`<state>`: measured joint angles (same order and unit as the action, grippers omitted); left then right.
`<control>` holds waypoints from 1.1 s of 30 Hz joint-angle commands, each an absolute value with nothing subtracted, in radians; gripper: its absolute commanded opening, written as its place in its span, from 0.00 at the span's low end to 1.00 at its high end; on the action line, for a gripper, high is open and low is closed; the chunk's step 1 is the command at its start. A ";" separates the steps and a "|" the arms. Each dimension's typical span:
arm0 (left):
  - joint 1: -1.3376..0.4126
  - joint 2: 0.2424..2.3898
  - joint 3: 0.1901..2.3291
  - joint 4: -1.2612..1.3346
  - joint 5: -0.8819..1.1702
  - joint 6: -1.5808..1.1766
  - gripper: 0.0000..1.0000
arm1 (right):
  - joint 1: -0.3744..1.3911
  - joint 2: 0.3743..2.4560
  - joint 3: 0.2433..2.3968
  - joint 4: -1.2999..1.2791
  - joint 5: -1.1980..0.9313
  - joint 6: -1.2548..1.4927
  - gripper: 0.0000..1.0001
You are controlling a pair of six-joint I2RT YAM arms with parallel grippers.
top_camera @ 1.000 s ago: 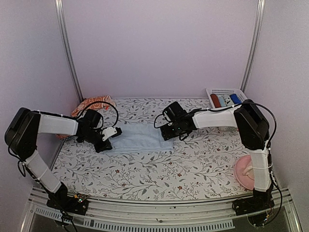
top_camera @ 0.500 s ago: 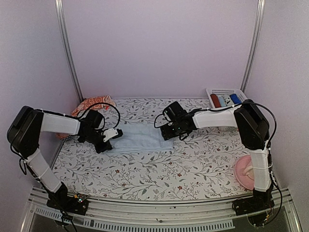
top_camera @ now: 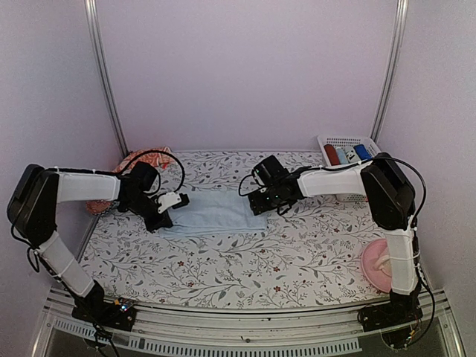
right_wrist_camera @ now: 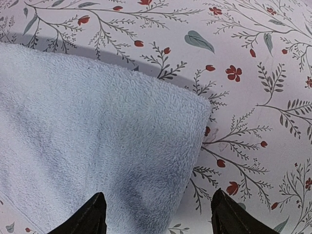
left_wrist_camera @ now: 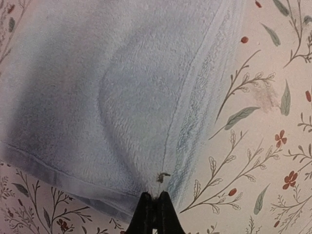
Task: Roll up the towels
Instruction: Smooth out the towel at the center of the board.
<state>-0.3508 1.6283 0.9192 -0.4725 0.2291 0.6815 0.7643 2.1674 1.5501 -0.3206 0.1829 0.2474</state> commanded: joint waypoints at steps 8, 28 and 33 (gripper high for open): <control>-0.359 1.623 0.938 -0.582 0.218 0.717 0.00 | 0.754 2.169 1.535 -0.324 0.214 0.252 0.75; -0.303 1.613 1.086 -0.663 0.317 0.700 0.73 | 0.760 2.124 1.522 -0.339 0.090 0.195 0.76; -0.267 1.660 1.193 -0.645 0.402 0.622 0.75 | 0.753 2.087 1.501 -0.266 -0.010 0.212 0.74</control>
